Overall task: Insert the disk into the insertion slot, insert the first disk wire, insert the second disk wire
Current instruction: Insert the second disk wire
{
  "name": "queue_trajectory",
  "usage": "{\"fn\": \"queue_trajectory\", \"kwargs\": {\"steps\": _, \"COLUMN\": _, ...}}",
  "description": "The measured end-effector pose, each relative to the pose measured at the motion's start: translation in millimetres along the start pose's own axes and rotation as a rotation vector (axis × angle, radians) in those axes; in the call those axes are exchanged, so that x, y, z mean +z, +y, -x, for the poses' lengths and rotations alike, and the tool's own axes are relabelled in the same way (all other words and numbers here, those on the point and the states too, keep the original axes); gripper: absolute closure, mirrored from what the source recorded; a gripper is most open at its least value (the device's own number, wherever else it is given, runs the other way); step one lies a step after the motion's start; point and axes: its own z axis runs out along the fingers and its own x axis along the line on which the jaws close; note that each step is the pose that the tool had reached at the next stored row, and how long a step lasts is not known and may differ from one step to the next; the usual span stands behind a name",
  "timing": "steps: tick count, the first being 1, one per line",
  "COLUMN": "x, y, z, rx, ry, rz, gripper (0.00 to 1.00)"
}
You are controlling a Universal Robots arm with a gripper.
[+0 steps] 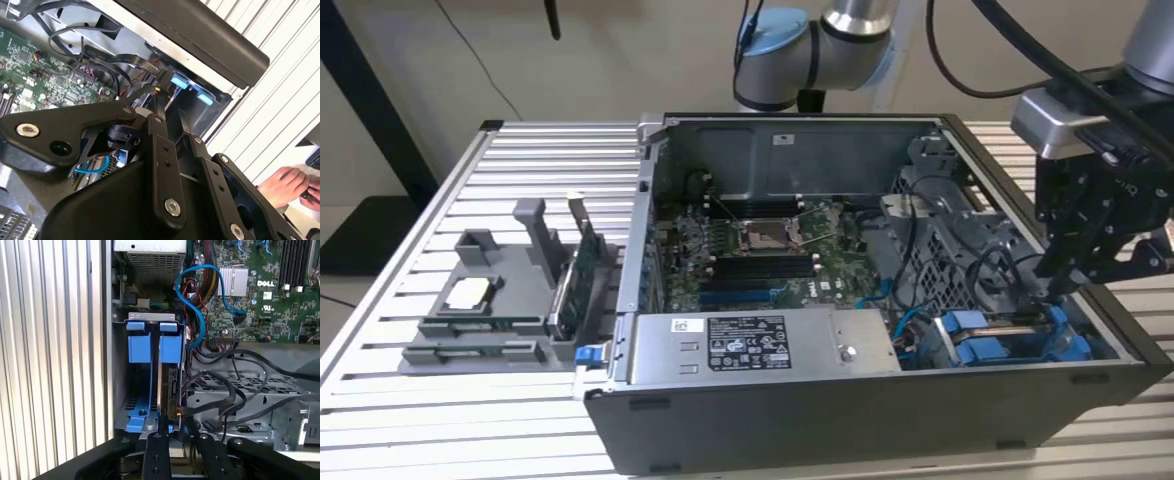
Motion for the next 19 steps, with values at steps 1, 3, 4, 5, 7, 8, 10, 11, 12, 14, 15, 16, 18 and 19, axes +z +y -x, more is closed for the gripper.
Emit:
{"fn": "queue_trajectory", "kwargs": {"steps": 1, "x": 0.1, "y": -0.8, "z": 0.0, "rx": 0.000, "ry": 0.0000, "rz": 0.0008, "gripper": 0.73}}
{"fn": "queue_trajectory", "kwargs": {"steps": 3, "x": 0.2, "y": -2.3, "z": 0.0, "rx": 0.000, "ry": 0.0000, "rz": 0.0024, "gripper": 0.73}}
{"fn": "queue_trajectory", "kwargs": {"steps": 4, "x": 0.3, "y": -3.0, "z": 0.1, "rx": 0.000, "ry": 0.0001, "rz": 0.0033, "gripper": 0.73}}
{"fn": "queue_trajectory", "kwargs": {"steps": 5, "x": 0.3, "y": -3.8, "z": 0.1, "rx": 0.000, "ry": 0.0000, "rz": 0.0042, "gripper": 0.73}}
{"fn": "queue_trajectory", "kwargs": {"steps": 7, "x": 0.4, "y": -5.2, "z": 0.3, "rx": 0.000, "ry": 0.0000, "rz": 0.0064, "gripper": 0.73}}
{"fn": "queue_trajectory", "kwargs": {"steps": 8, "x": 0.4, "y": -5.9, "z": 0.3, "rx": 0.000, "ry": 0.0000, "rz": 0.0077, "gripper": 0.73}}
{"fn": "queue_trajectory", "kwargs": {"steps": 10, "x": 0.5, "y": -7.4, "z": 0.5, "rx": 0.000, "ry": -0.0001, "rz": 0.0104, "gripper": 0.73}}
{"fn": "queue_trajectory", "kwargs": {"steps": 11, "x": 0.6, "y": -8.0, "z": 0.6, "rx": 0.000, "ry": -0.0002, "rz": 0.0116, "gripper": 0.73}}
{"fn": "queue_trajectory", "kwargs": {"steps": 12, "x": 0.7, "y": -8.7, "z": 0.8, "rx": 0.000, "ry": -0.0003, "rz": 0.0126, "gripper": 0.73}}
{"fn": "queue_trajectory", "kwargs": {"steps": 14, "x": 0.7, "y": -9.9, "z": 1.0, "rx": 0.000, "ry": -0.0002, "rz": 0.0147, "gripper": 0.73}}
{"fn": "queue_trajectory", "kwargs": {"steps": 15, "x": 0.8, "y": -10.5, "z": 1.2, "rx": 0.000, "ry": -0.0003, "rz": 0.0156, "gripper": 0.73}}
{"fn": "queue_trajectory", "kwargs": {"steps": 16, "x": 0.6, "y": -11.0, "z": 1.5, "rx": 0.000, "ry": -0.0001, "rz": 0.0169, "gripper": 0.73}}
{"fn": "queue_trajectory", "kwargs": {"steps": 18, "x": 0.2, "y": -12.2, "z": 2.1, "rx": 0.000, "ry": -0.0003, "rz": 0.0200, "gripper": 0.73}}
{"fn": "queue_trajectory", "kwargs": {"steps": 19, "x": -0.1, "y": -12.9, "z": 2.3, "rx": 0.000, "ry": -0.0002, "rz": 0.0217, "gripper": 0.73}}
